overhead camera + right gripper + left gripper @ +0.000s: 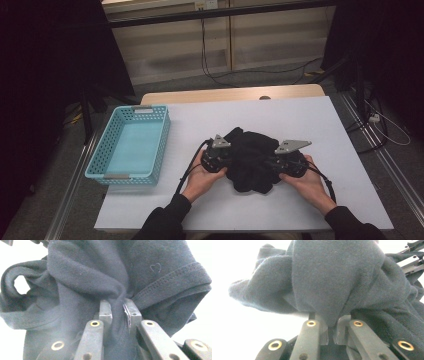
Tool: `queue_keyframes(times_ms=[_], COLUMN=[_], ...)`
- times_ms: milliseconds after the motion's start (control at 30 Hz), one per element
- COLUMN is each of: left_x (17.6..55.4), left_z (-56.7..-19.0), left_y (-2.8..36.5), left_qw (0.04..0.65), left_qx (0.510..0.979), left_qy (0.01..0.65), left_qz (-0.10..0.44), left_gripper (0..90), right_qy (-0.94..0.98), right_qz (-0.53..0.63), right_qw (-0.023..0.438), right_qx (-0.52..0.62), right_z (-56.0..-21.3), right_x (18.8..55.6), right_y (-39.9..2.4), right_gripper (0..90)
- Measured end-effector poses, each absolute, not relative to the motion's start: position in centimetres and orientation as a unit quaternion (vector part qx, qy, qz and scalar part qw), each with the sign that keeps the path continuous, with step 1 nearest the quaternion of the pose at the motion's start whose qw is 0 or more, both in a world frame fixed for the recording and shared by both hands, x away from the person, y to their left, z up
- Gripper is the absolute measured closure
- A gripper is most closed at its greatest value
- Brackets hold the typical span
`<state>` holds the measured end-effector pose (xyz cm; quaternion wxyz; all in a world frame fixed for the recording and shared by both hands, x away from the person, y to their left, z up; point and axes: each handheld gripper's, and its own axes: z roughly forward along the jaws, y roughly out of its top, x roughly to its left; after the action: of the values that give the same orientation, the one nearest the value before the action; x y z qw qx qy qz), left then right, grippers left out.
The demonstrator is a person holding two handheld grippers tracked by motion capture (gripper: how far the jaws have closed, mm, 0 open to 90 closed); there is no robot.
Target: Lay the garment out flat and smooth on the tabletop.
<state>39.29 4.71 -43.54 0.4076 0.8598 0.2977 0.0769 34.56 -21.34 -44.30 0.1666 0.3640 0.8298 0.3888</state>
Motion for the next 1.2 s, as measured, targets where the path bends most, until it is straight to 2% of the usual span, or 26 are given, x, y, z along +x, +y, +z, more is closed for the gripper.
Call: queue_keyframes(times_ms=[433, 533, 700, 767, 833, 1067, 1167, 1200], left_x=[35.7, 35.3, 37.0, 37.8, 38.5, 39.1, 38.8, 38.6], left_z=[-40.7, -39.9, -40.6, -41.2, -41.3, -40.0, -40.3, -40.4], left_y=[9.3, 9.8, 9.2, 8.7, 8.4, 8.2, 8.0, 8.0], left_qw=[0.412, 0.417, 0.430, 0.429, 0.431, 0.456, 0.453, 0.453], left_qx=[0.858, 0.856, 0.841, 0.833, 0.825, 0.815, 0.815, 0.816], left_qy=[0.298, 0.295, 0.319, 0.333, 0.346, 0.333, 0.338, 0.335], left_qz=[0.072, 0.077, 0.077, 0.104, 0.119, 0.128, 0.130, 0.128], left_gripper=[84.3, 84.2, 82.7, 75.4, 61.6, 56.5, 48.2, 48.6], right_qy=[0.823, 0.816, 0.815, 0.814, 0.818, 0.792, 0.782, 0.781], right_qz=[0.446, 0.462, 0.454, 0.445, 0.424, 0.415, 0.418, 0.422], right_qw=[0.098, 0.099, 0.139, 0.153, 0.185, 0.219, 0.235, 0.231], right_qx=[0.338, 0.333, 0.332, 0.340, 0.342, 0.390, 0.398, 0.398], right_z=[-42.7, -41.8, -41.4, -41.7, -42.0, -42.2, -42.0, -41.9], right_x=[31.0, 30.0, 30.5, 31.4, 32.1, 34.0, 33.9, 33.9], right_y=[-19.4, -19.4, -19.6, -19.7, -19.8, -21.4, -21.9, -22.1], right_gripper=[79.7, 79.8, 78.2, 76.9, 72.8, 67.4, 61.7, 60.6])
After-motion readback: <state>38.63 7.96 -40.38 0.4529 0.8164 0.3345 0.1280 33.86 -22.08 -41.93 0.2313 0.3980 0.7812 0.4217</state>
